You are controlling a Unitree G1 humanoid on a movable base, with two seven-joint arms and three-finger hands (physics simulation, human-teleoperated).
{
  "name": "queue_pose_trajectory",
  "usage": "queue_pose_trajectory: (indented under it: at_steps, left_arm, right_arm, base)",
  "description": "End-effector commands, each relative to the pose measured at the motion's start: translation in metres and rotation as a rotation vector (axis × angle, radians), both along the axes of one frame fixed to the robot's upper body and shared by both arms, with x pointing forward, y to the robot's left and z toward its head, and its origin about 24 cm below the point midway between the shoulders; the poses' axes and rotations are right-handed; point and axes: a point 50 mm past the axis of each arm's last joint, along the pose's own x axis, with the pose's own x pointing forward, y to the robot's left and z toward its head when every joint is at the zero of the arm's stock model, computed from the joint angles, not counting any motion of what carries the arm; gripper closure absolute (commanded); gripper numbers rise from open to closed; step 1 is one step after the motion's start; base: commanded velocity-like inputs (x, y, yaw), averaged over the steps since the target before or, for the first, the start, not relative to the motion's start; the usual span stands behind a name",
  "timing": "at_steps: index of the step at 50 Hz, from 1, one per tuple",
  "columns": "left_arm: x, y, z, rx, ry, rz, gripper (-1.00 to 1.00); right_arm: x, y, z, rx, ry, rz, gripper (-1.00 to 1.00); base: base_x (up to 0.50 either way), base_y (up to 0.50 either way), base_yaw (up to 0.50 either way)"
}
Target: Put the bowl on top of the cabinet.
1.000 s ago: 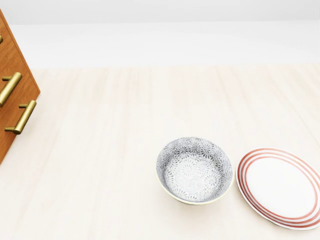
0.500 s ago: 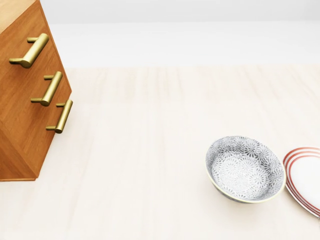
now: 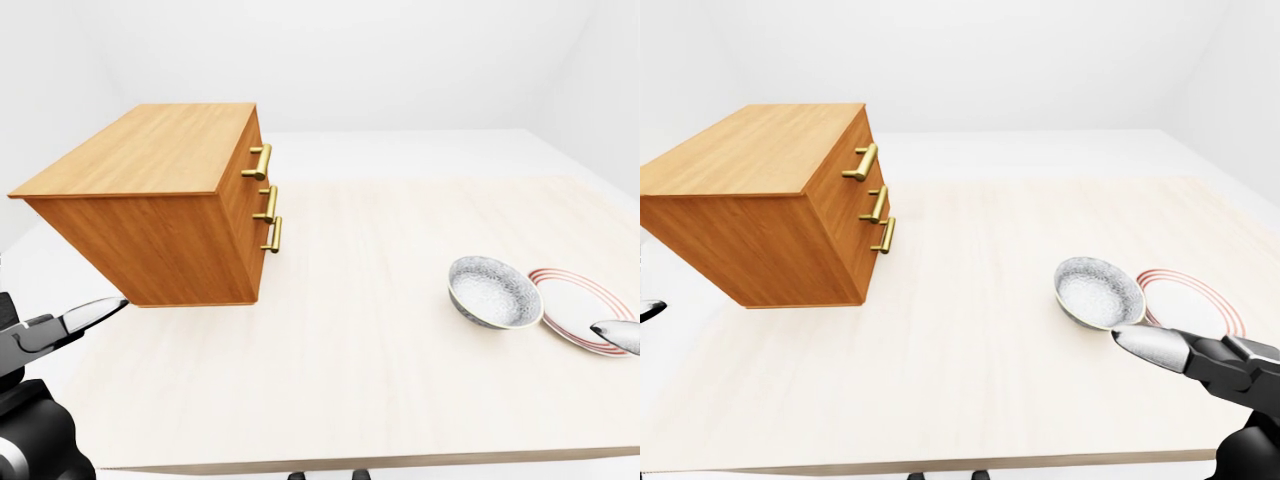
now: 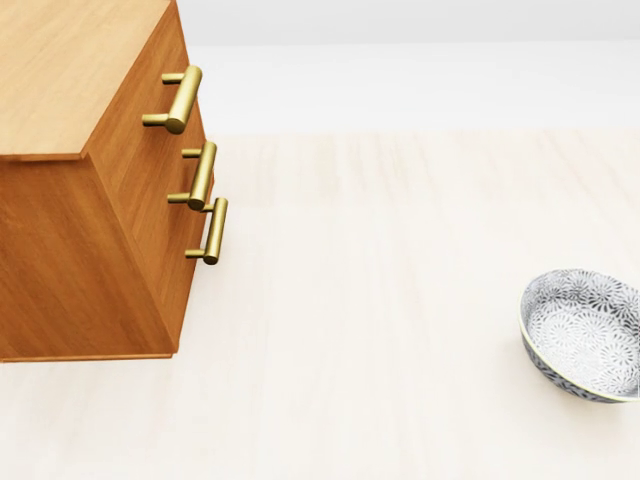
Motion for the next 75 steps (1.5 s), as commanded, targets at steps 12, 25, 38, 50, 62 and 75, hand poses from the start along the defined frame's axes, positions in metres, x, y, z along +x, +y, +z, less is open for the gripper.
queue_pose_trajectory:
  at_steps: [12, 25, 38, 50, 62, 75]
  left_arm:
    - [-0.001, -0.001, 0.001, 0.003, -0.004, 0.000, -1.00]
    - [0.000, -0.001, 0.000, 0.002, 0.002, 0.000, -1.00]
    - [0.001, -0.001, -0.001, 0.004, 0.006, 0.000, -1.00]
    - [0.001, -0.002, 0.001, 0.008, -0.001, 0.002, -1.00]
    - [0.000, -0.001, 0.005, 0.010, -0.022, 0.004, -1.00]
    - [0.000, -0.001, 0.005, 0.009, -0.020, 0.003, -1.00]
  right_arm:
    - [0.000, 0.000, -0.001, -0.009, 0.005, -0.010, -1.00]
    - [0.001, 0.001, -0.002, -0.020, 0.009, -0.018, -1.00]
    - [-0.001, 0.000, 0.005, -0.018, -0.044, -0.007, -1.00]
    - [0.116, -0.067, 0.011, -0.331, 0.428, -0.284, -1.00]
    - [0.159, -0.208, -0.079, -0.336, 1.526, -0.627, -1.00]
    - [0.151, -0.210, -0.100, -0.378, 1.653, -0.583, -1.00]
  base:
    - [0.11, 0.50, 0.00]
    - [0.11, 0.50, 0.00]
    - [0.05, 0.06, 0.00]
    - [0.00, 0.00, 0.00]
    - [0.00, 0.00, 0.00]
    - [0.00, 0.00, 0.00]
